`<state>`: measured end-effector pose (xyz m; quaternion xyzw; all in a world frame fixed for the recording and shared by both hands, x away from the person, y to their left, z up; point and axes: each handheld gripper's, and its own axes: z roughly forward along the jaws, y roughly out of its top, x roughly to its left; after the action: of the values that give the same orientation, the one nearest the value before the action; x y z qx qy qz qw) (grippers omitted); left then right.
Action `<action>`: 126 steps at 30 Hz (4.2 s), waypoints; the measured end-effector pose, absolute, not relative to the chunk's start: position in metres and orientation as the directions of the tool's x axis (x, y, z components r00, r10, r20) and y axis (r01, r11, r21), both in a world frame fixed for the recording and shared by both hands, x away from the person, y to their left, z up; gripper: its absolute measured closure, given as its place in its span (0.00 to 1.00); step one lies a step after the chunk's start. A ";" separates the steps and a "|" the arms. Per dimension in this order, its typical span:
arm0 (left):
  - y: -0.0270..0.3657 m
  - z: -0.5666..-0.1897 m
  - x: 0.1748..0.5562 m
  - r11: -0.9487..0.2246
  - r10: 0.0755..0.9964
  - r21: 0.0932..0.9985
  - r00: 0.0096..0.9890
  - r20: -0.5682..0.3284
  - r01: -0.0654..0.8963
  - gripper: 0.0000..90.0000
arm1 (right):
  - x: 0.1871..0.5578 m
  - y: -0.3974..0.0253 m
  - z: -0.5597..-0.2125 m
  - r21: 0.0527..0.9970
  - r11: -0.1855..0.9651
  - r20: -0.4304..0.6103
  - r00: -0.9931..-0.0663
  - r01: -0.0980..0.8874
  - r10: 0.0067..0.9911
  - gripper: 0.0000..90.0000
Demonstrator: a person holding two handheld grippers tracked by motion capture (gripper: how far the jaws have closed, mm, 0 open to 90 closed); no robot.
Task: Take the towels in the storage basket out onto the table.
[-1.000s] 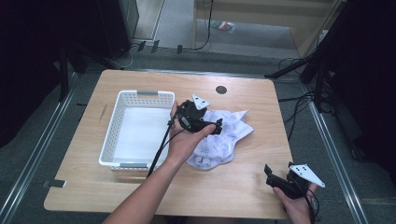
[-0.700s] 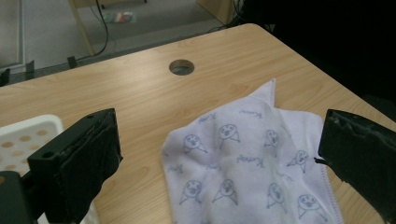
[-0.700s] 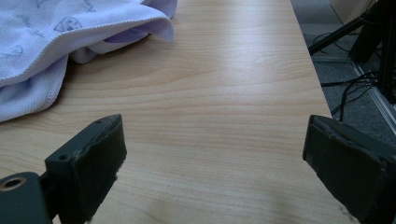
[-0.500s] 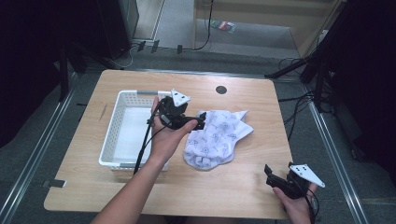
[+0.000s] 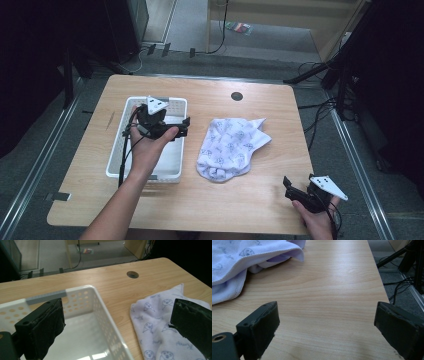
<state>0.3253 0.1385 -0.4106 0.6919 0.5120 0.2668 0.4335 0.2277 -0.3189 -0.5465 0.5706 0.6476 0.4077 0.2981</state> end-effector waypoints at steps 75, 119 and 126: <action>0.363 -0.530 0.201 0.040 0.996 0.902 0.052 -0.069 0.429 0.00 | 0.230 -0.317 -0.547 0.858 0.032 0.058 -0.157 0.512 0.986 0.07; 0.367 -0.553 0.203 0.034 0.997 0.813 0.033 -0.066 0.581 0.00 | 0.229 -0.317 -0.547 0.860 0.031 0.060 -0.161 0.509 0.985 0.07; 0.367 -0.553 0.203 0.035 0.997 0.814 0.032 -0.066 0.579 0.00 | 0.229 -0.317 -0.547 0.861 0.031 0.060 -0.162 0.508 0.985 0.07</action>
<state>0.2031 0.3672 -0.5532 0.6272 0.6284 0.2982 0.3504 0.2293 -0.3172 -0.5469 0.5726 0.6517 0.3955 0.3016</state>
